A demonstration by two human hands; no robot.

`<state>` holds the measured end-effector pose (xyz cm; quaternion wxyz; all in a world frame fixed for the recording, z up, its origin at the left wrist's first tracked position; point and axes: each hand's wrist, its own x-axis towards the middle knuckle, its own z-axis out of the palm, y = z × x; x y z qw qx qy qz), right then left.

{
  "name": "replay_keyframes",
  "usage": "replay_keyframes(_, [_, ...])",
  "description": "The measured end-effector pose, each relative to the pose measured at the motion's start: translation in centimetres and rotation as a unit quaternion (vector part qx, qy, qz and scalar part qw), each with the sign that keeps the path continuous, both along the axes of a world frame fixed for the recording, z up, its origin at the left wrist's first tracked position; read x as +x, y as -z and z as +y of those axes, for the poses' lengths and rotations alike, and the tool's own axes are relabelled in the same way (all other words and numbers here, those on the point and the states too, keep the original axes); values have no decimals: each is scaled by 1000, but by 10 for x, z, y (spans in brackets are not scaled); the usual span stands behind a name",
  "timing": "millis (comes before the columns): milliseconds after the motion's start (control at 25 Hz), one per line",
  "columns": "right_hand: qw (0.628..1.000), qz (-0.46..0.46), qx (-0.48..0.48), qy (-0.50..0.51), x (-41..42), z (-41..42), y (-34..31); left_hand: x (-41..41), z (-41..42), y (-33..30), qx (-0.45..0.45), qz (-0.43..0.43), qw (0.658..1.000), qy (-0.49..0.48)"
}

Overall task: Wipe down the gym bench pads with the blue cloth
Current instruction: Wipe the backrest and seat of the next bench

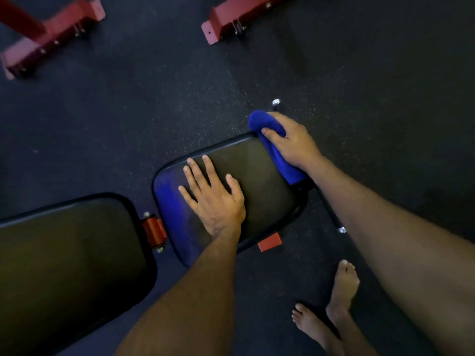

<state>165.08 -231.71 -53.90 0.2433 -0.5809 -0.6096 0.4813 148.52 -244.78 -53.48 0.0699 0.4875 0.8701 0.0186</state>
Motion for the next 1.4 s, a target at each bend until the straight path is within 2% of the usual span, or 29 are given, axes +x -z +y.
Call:
replay_keyframes(160, [999,38,20,17,16,-43,-9,-4,3,1,-8,-3,1000,0])
replay_keyframes(320, [989,46,-44,134,36,-125,-12,-2,2,-2,-8,-20,1000,20])
replay_keyframes(440, [981,44,-70,177,31,-140,-16,-4,3,-7,-18,-47,998,27])
replay_keyframes(560, [980,1,-35,196,24,-152,-34,0,2,-18,-32,-88,994,51])
replay_keyframes(640, [964,-8,-13,267,11,-176,-41,-16,3,-31,-83,-115,986,84])
replay_keyframes(680, [946,-1,-2,323,2,-188,-42,-32,4,-36,-110,-117,977,142])
replay_keyframes(720, [921,16,8,389,-11,-203,-44,-53,5,-36,-102,-95,958,252])
replay_keyframes(760, [888,32,10,459,-26,-217,-45,-74,10,-37,-69,-66,913,396])
replay_keyframes(800, [855,45,4,517,-45,-230,-44,-92,18,-37,-42,-46,849,525])
replay_keyframes(840, [825,52,-15,563,-67,-241,-41,-104,27,-33,-26,-37,786,616])
replay_keyframes(880, [796,61,-36,601,-93,-253,-37,-112,33,-24,-13,-34,748,662])
replay_keyframes(920, [768,79,-57,633,-125,-266,-34,-118,37,-15,1,-39,738,673])
replay_keyframes(1000, [727,112,-74,673,-187,-280,-28,-118,38,0,22,-58,745,665])
replay_keyframes(1160, [679,101,-66,724,-249,-261,-13,-122,40,3,33,-67,733,676])
replay_keyframes(1280, [675,83,-62,731,-242,-250,-11,-120,40,2,35,-75,733,675])
replay_keyframes(1400, [698,53,-17,714,-213,-239,-16,-122,41,4,49,-77,735,672])
